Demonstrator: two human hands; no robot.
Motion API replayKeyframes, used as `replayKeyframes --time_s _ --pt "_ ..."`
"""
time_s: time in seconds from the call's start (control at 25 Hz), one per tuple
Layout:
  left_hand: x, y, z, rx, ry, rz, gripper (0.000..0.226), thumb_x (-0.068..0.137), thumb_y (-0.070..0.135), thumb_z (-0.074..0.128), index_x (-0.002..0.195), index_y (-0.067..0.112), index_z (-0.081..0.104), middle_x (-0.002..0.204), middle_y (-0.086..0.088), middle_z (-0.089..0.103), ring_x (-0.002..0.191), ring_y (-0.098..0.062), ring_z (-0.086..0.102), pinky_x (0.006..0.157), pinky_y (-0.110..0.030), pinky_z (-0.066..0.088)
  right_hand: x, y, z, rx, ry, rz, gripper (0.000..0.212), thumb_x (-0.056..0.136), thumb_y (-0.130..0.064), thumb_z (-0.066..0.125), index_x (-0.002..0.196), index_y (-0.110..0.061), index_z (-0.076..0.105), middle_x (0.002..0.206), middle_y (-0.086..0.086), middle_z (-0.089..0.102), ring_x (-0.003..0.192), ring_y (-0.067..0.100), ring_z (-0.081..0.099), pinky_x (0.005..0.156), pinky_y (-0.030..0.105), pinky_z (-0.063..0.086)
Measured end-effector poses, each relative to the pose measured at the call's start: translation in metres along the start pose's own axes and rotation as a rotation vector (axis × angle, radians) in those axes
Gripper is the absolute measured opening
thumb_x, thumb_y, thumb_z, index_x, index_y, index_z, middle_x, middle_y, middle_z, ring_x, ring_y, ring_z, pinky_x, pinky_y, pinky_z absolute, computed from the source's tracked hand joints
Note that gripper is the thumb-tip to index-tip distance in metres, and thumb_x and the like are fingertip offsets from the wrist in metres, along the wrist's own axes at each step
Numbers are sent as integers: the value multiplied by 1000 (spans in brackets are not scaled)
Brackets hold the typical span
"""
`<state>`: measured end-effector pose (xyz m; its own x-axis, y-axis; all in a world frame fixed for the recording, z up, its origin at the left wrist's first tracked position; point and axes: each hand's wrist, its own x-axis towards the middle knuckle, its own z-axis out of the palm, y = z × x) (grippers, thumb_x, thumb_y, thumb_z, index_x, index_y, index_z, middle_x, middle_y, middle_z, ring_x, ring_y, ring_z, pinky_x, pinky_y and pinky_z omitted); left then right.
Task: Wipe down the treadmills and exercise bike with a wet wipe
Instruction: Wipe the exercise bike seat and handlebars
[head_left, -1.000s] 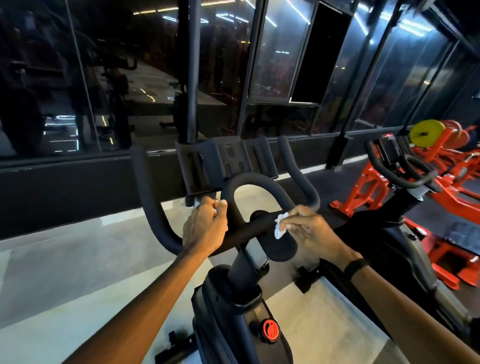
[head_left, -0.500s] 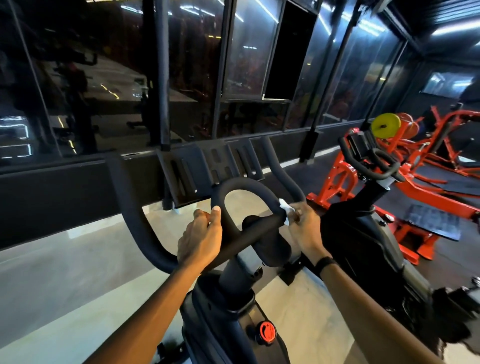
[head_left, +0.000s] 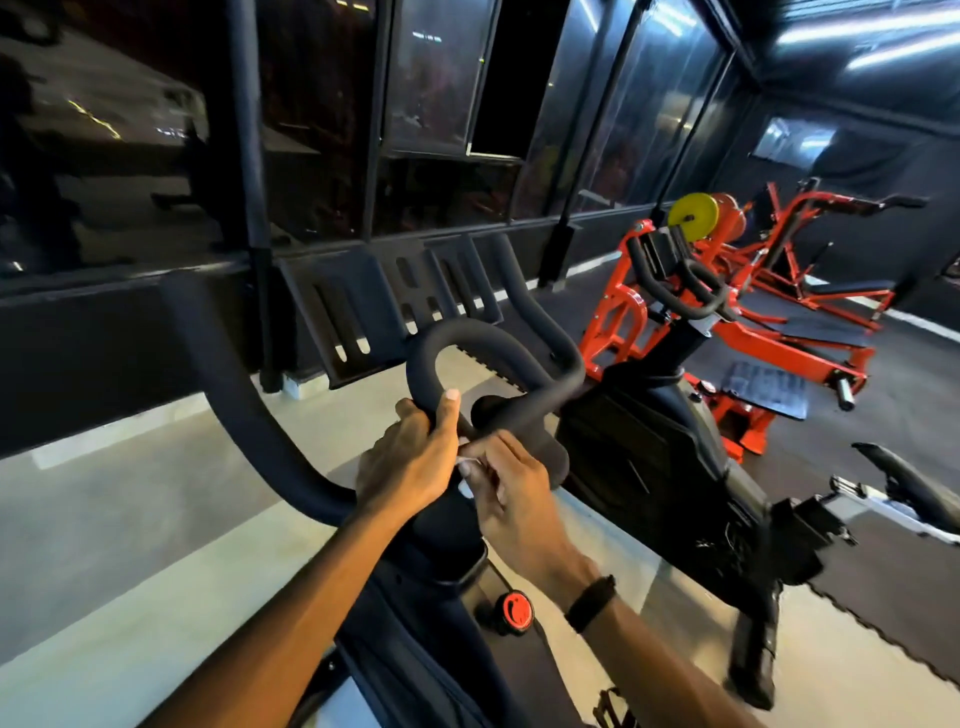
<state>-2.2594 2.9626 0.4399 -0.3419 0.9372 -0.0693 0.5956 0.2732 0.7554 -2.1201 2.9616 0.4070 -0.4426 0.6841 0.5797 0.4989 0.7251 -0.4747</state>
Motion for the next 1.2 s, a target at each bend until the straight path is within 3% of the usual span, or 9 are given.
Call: replayKeyframes --time_s 0.16,0.28,0.44,0.52,0.68,0.76,0.92,1.12,1.2 --pt "3 -5 -6 -67 -55 -3 74 99 67 8 131 11 44 125 -11 61 116 -31 55 83 -36 32 9 50 -37 -170 261 337 22 87 9 64 95 -11 68 89 -3 56 82 7 57 67 10 36" --pt "4 -5 -3 -64 -63 2 76 98 69 6 130 11 44 122 -10 62 114 -30 56 86 -38 32 9 70 -45 -350 100 537 16 89 5 61 99 -7 67 96 3 57 87 24 57 65 8 34" --pt "1 -5 -1 -44 -65 23 76 98 67 7 131 9 42 117 -11 62 109 -30 55 83 -36 29 -31 28 -12 -404 -46 186 16 93 0 56 105 -5 66 101 5 60 88 17 54 73 25 48" --pt "0 -4 -3 -41 -78 34 76 98 68 7 132 9 41 125 -13 61 117 -32 54 84 -36 28 -49 18 -8 -316 -137 64 17 96 -4 52 99 -8 69 94 -5 59 85 6 51 74 19 47" --pt "3 -7 -5 -34 -97 16 79 96 70 4 134 11 41 127 -12 60 121 -31 53 94 -42 32 -15 59 -41 -270 295 466 22 86 10 64 92 -11 69 91 -1 59 81 8 55 68 14 37" --pt "3 -5 -4 -19 -102 15 79 96 69 3 134 10 41 121 -11 61 116 -30 54 91 -41 31 -7 70 -45 -324 232 556 22 87 7 63 96 -12 69 95 3 60 87 20 58 70 17 37" --pt "5 -4 -3 -37 -107 -23 83 96 69 1 137 10 40 117 -10 61 115 -30 54 87 -39 28 -24 30 -19 -238 96 368 17 90 2 64 95 -14 69 85 -10 54 78 3 53 66 11 38" --pt "8 0 -6 -205 -129 -142 85 93 72 -2 148 15 30 136 -13 56 125 -34 50 100 -41 37 54 19 -49 -181 239 260 13 92 -4 67 102 -11 72 95 -6 61 80 -1 57 70 11 46" --pt "11 -2 -8 -315 -110 -196 86 91 75 -1 147 18 29 123 -11 62 116 -32 54 98 -44 42 97 36 -47 -316 -15 294 15 96 -10 62 108 -12 70 106 2 66 88 6 62 79 21 52"
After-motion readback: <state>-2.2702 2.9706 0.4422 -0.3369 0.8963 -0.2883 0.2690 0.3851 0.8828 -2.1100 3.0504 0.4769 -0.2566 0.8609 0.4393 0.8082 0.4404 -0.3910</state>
